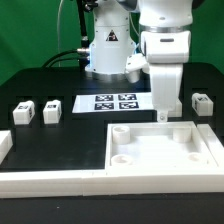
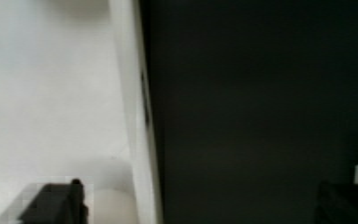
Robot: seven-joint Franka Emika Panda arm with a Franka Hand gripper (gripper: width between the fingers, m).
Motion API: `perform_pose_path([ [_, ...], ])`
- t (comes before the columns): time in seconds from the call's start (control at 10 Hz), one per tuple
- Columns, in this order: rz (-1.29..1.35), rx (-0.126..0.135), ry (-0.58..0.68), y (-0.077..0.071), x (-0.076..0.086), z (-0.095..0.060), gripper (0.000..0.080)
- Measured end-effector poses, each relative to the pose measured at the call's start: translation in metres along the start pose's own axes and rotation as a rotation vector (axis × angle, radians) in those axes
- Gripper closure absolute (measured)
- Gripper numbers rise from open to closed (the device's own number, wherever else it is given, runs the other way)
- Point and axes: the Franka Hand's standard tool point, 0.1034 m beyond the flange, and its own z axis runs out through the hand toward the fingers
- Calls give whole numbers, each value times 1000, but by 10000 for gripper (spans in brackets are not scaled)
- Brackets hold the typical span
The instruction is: Assemble one leg
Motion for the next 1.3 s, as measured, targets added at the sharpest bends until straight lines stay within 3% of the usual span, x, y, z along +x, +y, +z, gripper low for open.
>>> perform_pose_path([
  [0.1,30,1,-3,-3,-7,-1,151],
  [0.4,231,4,-1,-3,-5,1,151],
  [0.7,669,21,8,-5,-5,1,151],
  [1.1,1322,50,13,-29,19,2,151],
  [1.3,1350,57,6,-42,33,6,151],
])
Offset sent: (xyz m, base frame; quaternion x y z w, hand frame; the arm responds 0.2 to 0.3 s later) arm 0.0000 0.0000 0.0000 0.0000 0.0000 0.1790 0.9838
